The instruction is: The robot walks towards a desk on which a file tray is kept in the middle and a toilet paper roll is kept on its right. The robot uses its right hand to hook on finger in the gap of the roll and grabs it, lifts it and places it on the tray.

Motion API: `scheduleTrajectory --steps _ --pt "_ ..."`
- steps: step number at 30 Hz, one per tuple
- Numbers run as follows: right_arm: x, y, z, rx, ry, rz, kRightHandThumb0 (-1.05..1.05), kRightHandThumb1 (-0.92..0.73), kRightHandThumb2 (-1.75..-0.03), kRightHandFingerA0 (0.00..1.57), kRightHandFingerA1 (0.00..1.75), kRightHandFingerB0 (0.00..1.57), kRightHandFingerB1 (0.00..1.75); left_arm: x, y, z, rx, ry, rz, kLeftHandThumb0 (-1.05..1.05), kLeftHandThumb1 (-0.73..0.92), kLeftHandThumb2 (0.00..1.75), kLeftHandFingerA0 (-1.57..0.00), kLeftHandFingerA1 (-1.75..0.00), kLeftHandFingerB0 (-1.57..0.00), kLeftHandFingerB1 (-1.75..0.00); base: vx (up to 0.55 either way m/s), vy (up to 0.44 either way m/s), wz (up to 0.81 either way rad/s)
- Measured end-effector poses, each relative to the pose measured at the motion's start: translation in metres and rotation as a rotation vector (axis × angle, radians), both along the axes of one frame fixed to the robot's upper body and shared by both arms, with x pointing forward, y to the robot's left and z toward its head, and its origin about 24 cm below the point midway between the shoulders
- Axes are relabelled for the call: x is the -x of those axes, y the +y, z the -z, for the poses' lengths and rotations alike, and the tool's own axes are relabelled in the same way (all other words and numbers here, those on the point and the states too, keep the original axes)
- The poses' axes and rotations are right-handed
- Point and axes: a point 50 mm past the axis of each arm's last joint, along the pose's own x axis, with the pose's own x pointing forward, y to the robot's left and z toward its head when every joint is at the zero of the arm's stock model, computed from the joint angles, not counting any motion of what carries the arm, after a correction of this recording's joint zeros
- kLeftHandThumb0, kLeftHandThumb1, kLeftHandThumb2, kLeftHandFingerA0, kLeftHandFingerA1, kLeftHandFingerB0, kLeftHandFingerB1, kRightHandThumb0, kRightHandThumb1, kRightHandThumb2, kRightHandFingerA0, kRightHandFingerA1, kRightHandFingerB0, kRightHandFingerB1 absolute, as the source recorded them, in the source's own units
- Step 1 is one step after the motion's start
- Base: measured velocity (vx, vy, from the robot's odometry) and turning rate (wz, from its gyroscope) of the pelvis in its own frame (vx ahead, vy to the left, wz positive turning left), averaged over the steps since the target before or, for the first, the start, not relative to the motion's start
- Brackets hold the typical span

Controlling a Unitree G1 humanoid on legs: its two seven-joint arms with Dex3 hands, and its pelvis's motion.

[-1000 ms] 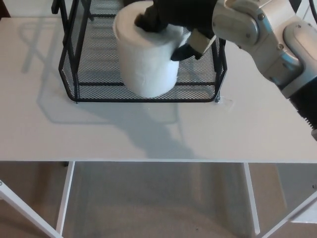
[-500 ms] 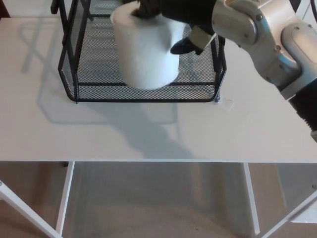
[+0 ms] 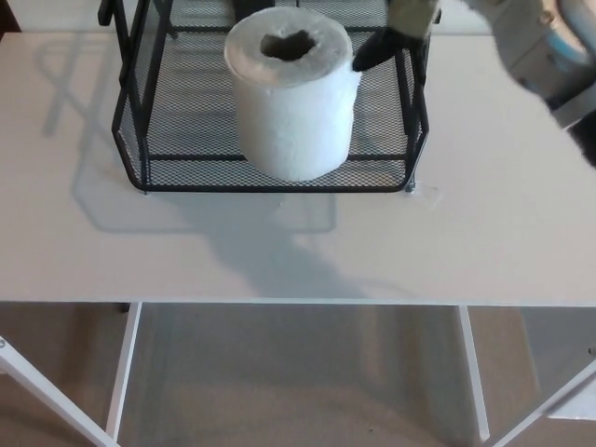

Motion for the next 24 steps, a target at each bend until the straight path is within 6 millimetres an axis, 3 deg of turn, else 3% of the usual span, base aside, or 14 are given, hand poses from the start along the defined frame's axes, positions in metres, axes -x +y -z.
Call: scheduleTrajectory --steps 2,3,4,7,9,11,13,17,18,19,20,21,22,24 --pt "0.000 -0.007 -0.008 0.021 0.001 0.024 -0.62 -0.38 -0.76 0.67 0.93 0.00 0.24 0.000 0.000 0.000 -0.001 -0.001 0.002 -0.56 0.62 0.99 -0.38 -0.63 -0.33 -0.56 0.00 0.000 0.00" --pt "0.000 -0.009 -0.011 0.029 0.001 0.033 -0.66 -0.42 -0.80 0.57 0.79 0.00 0.23 0.000 0.000 0.000 -0.001 0.000 0.002 -0.50 0.75 0.62 -0.46 -0.59 -0.41 -0.50 0.00 0.000 0.00" --pt "0.000 -0.013 -0.015 0.037 0.002 0.044 -0.65 -0.42 -0.81 0.54 0.75 0.00 0.24 0.000 0.000 0.000 0.001 -0.003 0.000 -0.51 0.58 0.98 -0.39 -0.65 -0.29 -0.56 0.00 0.000 0.00" --pt "0.001 -0.024 -0.026 0.057 0.004 0.082 -0.67 -0.45 -0.82 0.40 0.66 0.00 0.26 0.000 -0.001 0.000 0.004 -0.006 0.001 -0.54 0.61 0.98 -0.37 -0.63 -0.29 -0.55 0.00 0.000 0.00" --pt "0.001 -0.031 -0.034 0.056 0.006 0.104 -0.68 -0.49 -0.84 0.59 0.64 0.03 0.28 0.001 -0.002 0.001 0.006 -0.006 0.002 -0.54 0.62 0.97 -0.34 -0.61 -0.26 -0.53 0.00 0.000 0.00" --pt "0.004 -0.046 -0.046 0.023 0.007 0.129 -0.65 -0.63 -0.60 0.70 0.50 0.05 0.26 0.001 -0.004 0.002 0.011 -0.007 0.002 -0.55 0.61 0.96 -0.33 -0.60 -0.26 -0.53 0.00 0.000 0.00" --pt "0.008 -0.062 -0.058 -0.018 0.001 0.154 -0.69 -0.51 -0.87 0.67 0.65 0.03 0.33 0.002 -0.004 0.003 0.014 -0.004 0.000 -0.51 0.59 0.96 -0.36 -0.62 -0.27 -0.53 0.00 0.000 0.00" --pt "0.024 -0.104 -0.089 -0.135 -0.044 0.219 -0.73 -0.52 -0.88 0.66 0.64 0.05 0.32 0.005 -0.005 0.004 0.016 -0.003 -0.007 -0.59 0.63 0.97 -0.34 -0.59 -0.32 -0.54 0.00 0.000 0.00" --pt "0.030 -0.116 -0.095 -0.165 -0.063 0.237 -0.66 -0.64 -0.62 0.73 0.55 0.08 0.24 0.005 -0.005 0.004 0.015 -0.001 -0.006 -0.61 0.62 0.96 -0.29 -0.58 -0.31 -0.54 0.00 0.000 0.00" --pt "0.035 -0.129 -0.100 -0.196 -0.075 0.259 -0.75 -0.54 -0.90 0.65 0.65 0.04 0.32 0.005 -0.005 0.004 0.015 0.001 -0.006 -0.61 0.62 0.96 -0.32 -0.60 -0.28 -0.53 0.00 0.000 0.00" --pt "0.039 -0.137 -0.102 -0.214 -0.083 0.274 -0.75 -0.54 -0.90 0.65 0.65 0.04 0.32 0.005 -0.005 0.004 0.015 0.002 -0.005 -0.61 0.62 0.96 -0.32 -0.60 -0.28 -0.53 0.00 0.000 0.00" --pt "0.044 -0.151 -0.103 -0.243 -0.092 0.299 -0.65 -0.67 -0.62 0.73 0.60 0.06 0.23 0.005 -0.005 0.004 0.015 0.002 -0.005 -0.59 0.62 0.97 -0.31 -0.59 -0.27 -0.53 0.00 0.000 0.00" --pt "0.048 -0.160 -0.104 -0.263 -0.095 0.317 -0.67 -0.54 -0.88 0.52 0.63 0.04 0.32 0.005 -0.005 0.004 0.015 0.002 -0.005 -0.59 0.63 0.97 -0.31 -0.59 -0.26 -0.52 0.00 0.000 0.00" --pt "0.054 -0.182 -0.101 -0.305 -0.095 0.359 -0.72 -0.55 -0.89 0.61 0.62 0.06 0.33 0.005 -0.005 0.004 0.015 0.002 -0.005 -0.58 0.63 0.98 -0.35 -0.60 -0.27 -0.53 0.00 0.000 0.00"
